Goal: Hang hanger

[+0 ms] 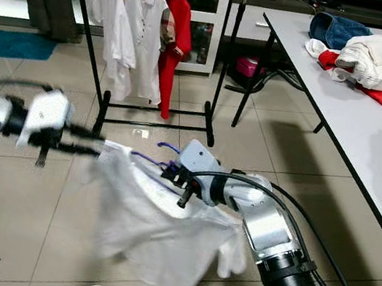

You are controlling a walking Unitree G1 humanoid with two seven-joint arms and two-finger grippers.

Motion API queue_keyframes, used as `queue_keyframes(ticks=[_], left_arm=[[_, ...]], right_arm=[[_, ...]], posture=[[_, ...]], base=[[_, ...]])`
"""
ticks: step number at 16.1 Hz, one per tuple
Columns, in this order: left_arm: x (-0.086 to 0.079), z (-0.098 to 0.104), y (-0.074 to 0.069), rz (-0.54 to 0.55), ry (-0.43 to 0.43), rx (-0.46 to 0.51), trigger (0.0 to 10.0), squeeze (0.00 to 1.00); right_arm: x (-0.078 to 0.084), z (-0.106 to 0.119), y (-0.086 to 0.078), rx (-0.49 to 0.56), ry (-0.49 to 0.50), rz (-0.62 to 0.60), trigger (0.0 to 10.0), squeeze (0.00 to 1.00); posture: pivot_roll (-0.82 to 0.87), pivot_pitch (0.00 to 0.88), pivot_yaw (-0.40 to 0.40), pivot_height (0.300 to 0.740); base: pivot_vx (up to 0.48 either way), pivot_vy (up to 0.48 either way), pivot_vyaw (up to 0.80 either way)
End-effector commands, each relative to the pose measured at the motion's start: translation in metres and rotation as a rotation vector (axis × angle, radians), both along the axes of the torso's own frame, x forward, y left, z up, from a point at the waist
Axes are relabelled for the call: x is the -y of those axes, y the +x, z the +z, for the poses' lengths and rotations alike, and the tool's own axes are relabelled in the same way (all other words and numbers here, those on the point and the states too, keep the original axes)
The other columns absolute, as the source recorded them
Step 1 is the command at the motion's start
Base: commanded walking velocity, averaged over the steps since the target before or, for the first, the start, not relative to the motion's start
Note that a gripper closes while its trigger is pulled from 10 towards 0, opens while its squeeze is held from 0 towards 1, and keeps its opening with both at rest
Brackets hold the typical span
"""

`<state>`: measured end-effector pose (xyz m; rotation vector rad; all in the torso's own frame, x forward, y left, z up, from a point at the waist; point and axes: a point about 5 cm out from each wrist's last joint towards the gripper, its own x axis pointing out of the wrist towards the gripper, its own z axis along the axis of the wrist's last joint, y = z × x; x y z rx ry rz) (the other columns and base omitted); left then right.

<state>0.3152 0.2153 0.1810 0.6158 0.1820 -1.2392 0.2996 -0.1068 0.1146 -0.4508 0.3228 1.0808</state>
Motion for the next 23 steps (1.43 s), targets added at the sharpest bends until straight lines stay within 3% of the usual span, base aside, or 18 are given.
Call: queue_keyframes(ticks=[1,3,4,5,7,8,9,10,12,15,17,18,21,23], left_arm=[[0.004,0.007,0.002,0.051,-0.103,0.013,10.0,1.00],[0.003,0.001,0.007,0.217,-0.205,0.024,10.0,1.00],[0.001,-0.006,0.008,0.289,-0.222,0.022,10.0,0.78],[-0.006,-0.032,0.002,0.461,-0.260,0.000,10.0,0.00],[-0.005,-0.067,-0.014,0.724,-0.352,0.016,10.0,0.00],[-0.003,-0.070,-0.016,0.749,-0.356,0.023,10.0,0.00],[0.002,-0.077,-0.019,0.829,-0.387,0.025,10.0,0.00],[0.008,-0.081,-0.019,0.889,-0.422,0.032,10.0,0.00],[0.011,-0.082,-0.019,0.914,-0.441,0.039,10.0,0.00],[0.020,-0.094,-0.013,1.035,-0.484,0.064,10.0,0.00],[0.026,-0.096,-0.015,1.030,-0.514,0.032,10.0,0.00],[0.031,-0.099,-0.021,1.021,-0.533,0.002,10.0,0.00],[0.028,-0.103,-0.024,1.113,-0.618,-0.044,10.0,0.00],[0.026,-0.103,-0.023,1.126,-0.608,-0.023,10.0,0.00]], right_arm=[[0.003,0.003,0.003,0.020,0.029,-0.055,0.0,0.00],[0.006,-0.001,0.002,0.021,0.057,-0.127,0.0,0.00],[0.008,-0.005,0.002,0.026,0.069,-0.176,0.0,0.00],[0.013,-0.015,0.001,0.039,0.119,-0.329,0.0,0.00],[0.025,-0.030,-0.003,0.045,0.248,-0.624,0.0,0.00],[0.027,-0.032,-0.003,0.045,0.268,-0.673,1.0,0.00],[0.037,-0.035,-0.003,0.052,0.293,-0.822,10.0,0.00],[0.047,-0.039,-0.004,0.040,0.297,-0.923,10.0,0.00],[0.051,-0.041,-0.004,0.020,0.309,-0.952,10.0,0.00],[0.069,-0.063,-0.017,-0.052,0.338,-1.060,10.0,0.00],[0.075,-0.066,-0.021,-0.052,0.350,-1.107,10.0,0.00],[0.072,-0.067,-0.022,-0.070,0.421,-1.131,10.0,0.00],[0.077,-0.063,-0.022,-0.020,0.479,-1.248,10.0,0.00],[0.078,-0.061,-0.020,0.036,0.468,-1.274,10.0,0.00]], posture=[[-0.03,0.000,0.058,0.740],[-0.04,0.000,0.066,0.740],[-0.04,0.000,0.065,0.740],[-0.04,0.000,0.056,0.740],[-0.01,0.000,0.021,0.740],[-0.01,0.000,0.021,0.740],[-0.01,0.000,0.021,0.740],[-0.03,0.000,0.026,0.740],[-0.03,0.000,0.026,0.740],[-0.03,0.000,0.029,0.740],[-0.03,0.000,0.026,0.740],[-0.03,0.000,0.031,0.740],[-0.05,0.000,0.043,0.740],[-0.04,0.000,0.032,0.740]], base=[[0.000,0.000,0.00],[0.000,0.000,0.00],[0.000,0.000,0.00],[0.000,0.000,0.00],[0.000,0.000,0.00],[0.000,0.000,0.00],[0.000,0.000,0.00],[0.000,0.000,0.00],[0.000,0.000,0.00],[0.000,0.000,0.00],[0.000,0.000,0.00],[0.240,0.000,0.00],[0.000,0.000,0.00],[0.000,0.000,0.00]])
